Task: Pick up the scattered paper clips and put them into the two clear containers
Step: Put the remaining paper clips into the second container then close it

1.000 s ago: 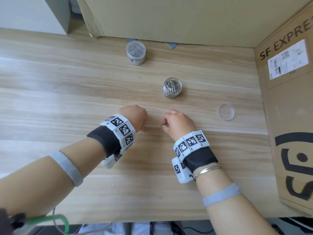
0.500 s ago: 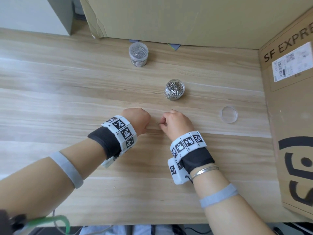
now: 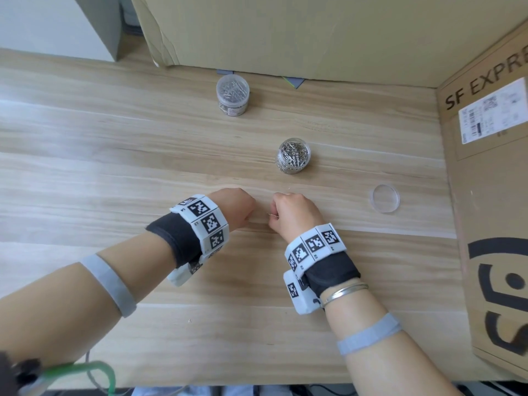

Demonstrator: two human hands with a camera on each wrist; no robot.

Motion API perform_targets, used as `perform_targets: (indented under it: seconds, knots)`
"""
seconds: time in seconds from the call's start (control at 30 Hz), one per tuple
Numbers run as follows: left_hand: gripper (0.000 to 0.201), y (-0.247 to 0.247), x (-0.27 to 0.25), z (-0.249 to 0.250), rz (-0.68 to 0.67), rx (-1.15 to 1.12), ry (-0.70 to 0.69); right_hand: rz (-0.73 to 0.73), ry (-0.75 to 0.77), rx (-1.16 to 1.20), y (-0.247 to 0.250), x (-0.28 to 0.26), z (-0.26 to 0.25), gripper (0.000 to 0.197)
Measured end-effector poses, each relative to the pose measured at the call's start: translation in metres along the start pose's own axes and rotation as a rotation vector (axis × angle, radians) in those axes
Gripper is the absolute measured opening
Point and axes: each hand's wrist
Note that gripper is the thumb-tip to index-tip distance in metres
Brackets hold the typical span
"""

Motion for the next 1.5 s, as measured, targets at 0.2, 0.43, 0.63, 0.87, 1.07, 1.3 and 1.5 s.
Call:
perform_targets:
  seconds: [0.2,0.43,0.63,0.87,1.07,1.3,1.5]
  knots:
    - [0.022,0.012,0.005,-0.002,0.111,-0.131,-0.053,0.363,-0.081,0.212,0.027,0.007,0.019,0.003]
    - [0.017,0.047,0.016,0.0,0.336,-0.391,-0.071,0.526,-0.15,0.393,0.062,0.035,0.041,0.007]
    - [0.019,0.07,0.033,0.015,0.462,-0.513,-0.054,0.586,-0.165,0.356,0.065,0.027,0.056,0.009]
    - [0.018,0.082,0.051,0.027,0.48,-0.569,0.001,0.545,-0.204,0.246,0.062,0.01,0.086,0.01]
    - [0.021,0.084,0.051,0.026,0.471,-0.52,-0.013,0.515,-0.238,0.192,0.058,0.002,0.103,0.012]
    - [0.034,0.076,0.048,0.026,0.61,-0.625,0.042,0.367,-0.403,0.056,0.056,-0.009,0.126,0.03]
    - [0.07,0.058,0.052,0.024,0.455,-0.487,0.107,0.199,-0.518,0.11,0.051,-0.019,0.142,0.067]
Point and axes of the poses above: each hand's wrist, its own x-axis towards the middle knuckle, its own y-axis out of the back of the hand, z = x × y, and after that the axes turned 10 degrees about y, right-handed
